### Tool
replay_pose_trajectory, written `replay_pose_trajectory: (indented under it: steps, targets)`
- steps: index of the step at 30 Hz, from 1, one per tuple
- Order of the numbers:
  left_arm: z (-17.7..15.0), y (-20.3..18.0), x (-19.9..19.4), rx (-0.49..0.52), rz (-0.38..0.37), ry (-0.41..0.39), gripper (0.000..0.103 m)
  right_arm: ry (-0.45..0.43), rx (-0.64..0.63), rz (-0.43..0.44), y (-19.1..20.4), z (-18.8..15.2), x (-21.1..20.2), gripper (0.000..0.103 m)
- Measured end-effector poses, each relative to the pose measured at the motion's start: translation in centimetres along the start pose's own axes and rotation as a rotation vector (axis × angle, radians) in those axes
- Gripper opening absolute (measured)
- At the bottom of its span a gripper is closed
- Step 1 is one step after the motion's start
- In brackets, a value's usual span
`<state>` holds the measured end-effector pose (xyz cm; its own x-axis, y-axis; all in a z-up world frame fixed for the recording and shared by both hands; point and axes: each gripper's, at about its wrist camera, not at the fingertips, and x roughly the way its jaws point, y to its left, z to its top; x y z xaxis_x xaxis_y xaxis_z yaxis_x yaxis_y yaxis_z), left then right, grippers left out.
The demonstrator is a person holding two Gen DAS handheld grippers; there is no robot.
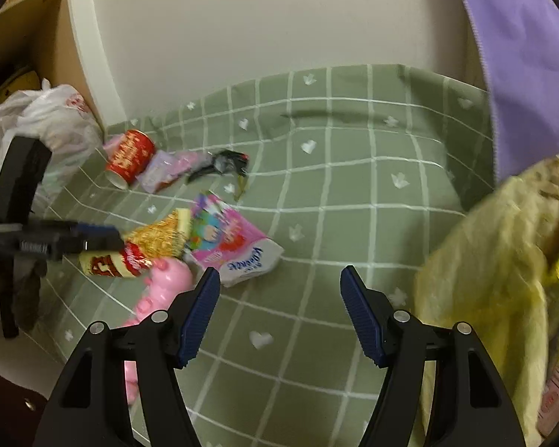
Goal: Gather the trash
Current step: 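Grasp the gold snack stick with the left tool while the right tool grasps the pink candy packet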
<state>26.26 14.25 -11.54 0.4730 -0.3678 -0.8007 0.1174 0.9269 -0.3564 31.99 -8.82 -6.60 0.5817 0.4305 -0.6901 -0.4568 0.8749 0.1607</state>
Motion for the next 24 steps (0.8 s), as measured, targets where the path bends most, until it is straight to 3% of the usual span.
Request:
replay_pose_trajectory:
  steps: [7, 9, 12, 15, 19, 24]
  targets:
    - [-1.5, -2.1, -0.7, 0.156, 0.082, 0.012, 0.060, 0.024, -0.088, 0.092, 1.4, 2.5, 3.6, 0.064]
    - [-1.5, -2.0, -0.4, 0.155, 0.100, 0.013, 0.060, 0.091, -0.110, 0.128, 1.8, 3.3, 6.1, 0.063]
    - [-1.3, -2.0, -0.8, 0.158, 0.086, 0.001, 0.060, 0.170, -0.131, 0.117, 2.1, 3.0, 8.3, 0.049]
    - [-1.1, -2.2, -1.6, 0.174, 0.089, -0.021, 0.060, 0.172, -0.108, 0.126, 1.9, 1.6, 8.1, 0.042]
    - [0.1, -2.5, -1.1, 0.192, 0.093, -0.024, 0.060, 0.167, -0.082, 0.135, 1.7, 0.2, 6.9, 0.021]
    - [1.2, -3.6, 0.7, 0.239, 0.086, -0.006, 0.060, 0.170, -0.063, 0.062, 1.3, -1.6, 5.3, 0.014]
